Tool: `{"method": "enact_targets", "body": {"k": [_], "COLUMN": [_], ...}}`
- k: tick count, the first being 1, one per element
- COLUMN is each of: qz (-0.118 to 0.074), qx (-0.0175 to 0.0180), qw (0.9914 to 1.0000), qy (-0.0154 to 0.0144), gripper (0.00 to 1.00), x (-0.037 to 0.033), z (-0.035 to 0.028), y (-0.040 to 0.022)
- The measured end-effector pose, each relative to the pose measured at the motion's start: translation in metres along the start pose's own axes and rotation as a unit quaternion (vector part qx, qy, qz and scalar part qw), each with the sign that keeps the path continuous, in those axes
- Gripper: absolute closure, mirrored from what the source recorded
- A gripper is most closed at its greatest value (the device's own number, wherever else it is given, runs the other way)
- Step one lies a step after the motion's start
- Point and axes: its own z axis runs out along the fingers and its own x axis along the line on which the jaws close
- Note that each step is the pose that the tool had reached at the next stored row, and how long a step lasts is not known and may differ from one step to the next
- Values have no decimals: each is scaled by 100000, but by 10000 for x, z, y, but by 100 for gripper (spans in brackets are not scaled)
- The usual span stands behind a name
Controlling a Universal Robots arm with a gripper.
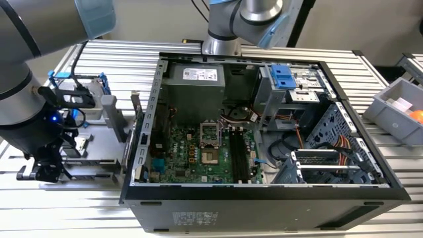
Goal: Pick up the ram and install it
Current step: 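Pick up the ram and move it above insertion slot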
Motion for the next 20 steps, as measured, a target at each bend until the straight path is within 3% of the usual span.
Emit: {"method": "enact_targets", "body": {"k": [20], "qz": [832], "qx": [7], "qw": [99997], "qy": [84], "gripper": [0], "x": [4], "z": [181], "y": [-3]}}
